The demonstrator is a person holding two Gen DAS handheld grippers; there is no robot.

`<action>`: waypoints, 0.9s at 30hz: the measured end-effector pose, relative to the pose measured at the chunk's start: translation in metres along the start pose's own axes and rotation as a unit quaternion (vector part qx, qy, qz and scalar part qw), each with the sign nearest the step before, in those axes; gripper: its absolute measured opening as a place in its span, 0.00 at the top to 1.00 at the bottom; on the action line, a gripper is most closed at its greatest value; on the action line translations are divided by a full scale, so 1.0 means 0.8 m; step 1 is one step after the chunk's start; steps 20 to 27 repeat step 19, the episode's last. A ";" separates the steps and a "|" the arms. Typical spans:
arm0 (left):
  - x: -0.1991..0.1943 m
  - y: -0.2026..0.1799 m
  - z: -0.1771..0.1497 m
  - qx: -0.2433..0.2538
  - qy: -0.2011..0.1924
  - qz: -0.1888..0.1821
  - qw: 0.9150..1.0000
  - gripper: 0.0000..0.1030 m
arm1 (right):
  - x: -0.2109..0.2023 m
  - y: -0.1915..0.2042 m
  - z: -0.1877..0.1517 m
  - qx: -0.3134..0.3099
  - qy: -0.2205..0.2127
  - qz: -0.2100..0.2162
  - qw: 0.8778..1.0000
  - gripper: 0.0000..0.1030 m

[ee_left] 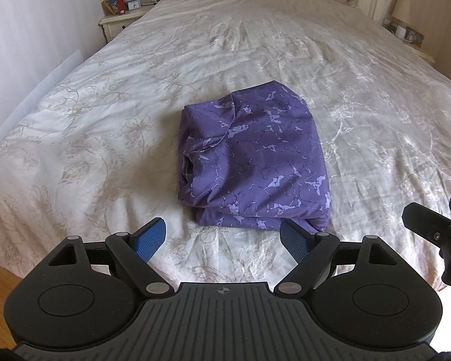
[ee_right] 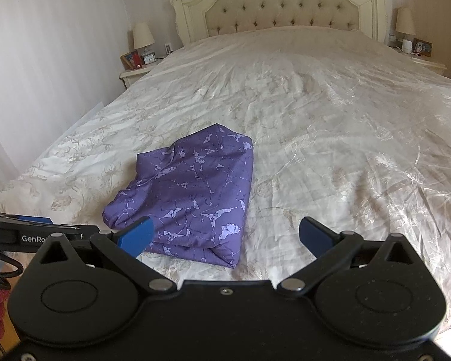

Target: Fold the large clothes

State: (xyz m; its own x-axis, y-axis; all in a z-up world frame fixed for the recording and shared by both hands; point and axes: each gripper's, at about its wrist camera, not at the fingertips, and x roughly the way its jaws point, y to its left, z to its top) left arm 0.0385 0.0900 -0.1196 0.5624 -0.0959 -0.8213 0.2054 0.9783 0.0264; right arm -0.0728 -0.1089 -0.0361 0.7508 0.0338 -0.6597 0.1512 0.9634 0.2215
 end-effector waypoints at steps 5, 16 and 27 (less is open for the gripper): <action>0.001 0.001 0.000 0.000 0.000 -0.003 1.000 0.19 | 0.001 0.001 0.000 0.001 0.001 0.000 1.000 0.01; 0.000 -0.006 -0.003 0.000 -0.005 0.003 1.000 0.19 | 0.002 -0.002 0.002 0.000 0.005 0.005 1.000 0.01; 0.001 -0.006 -0.003 0.001 -0.003 -0.002 1.000 0.19 | 0.003 -0.005 0.001 0.000 0.006 0.007 1.000 0.01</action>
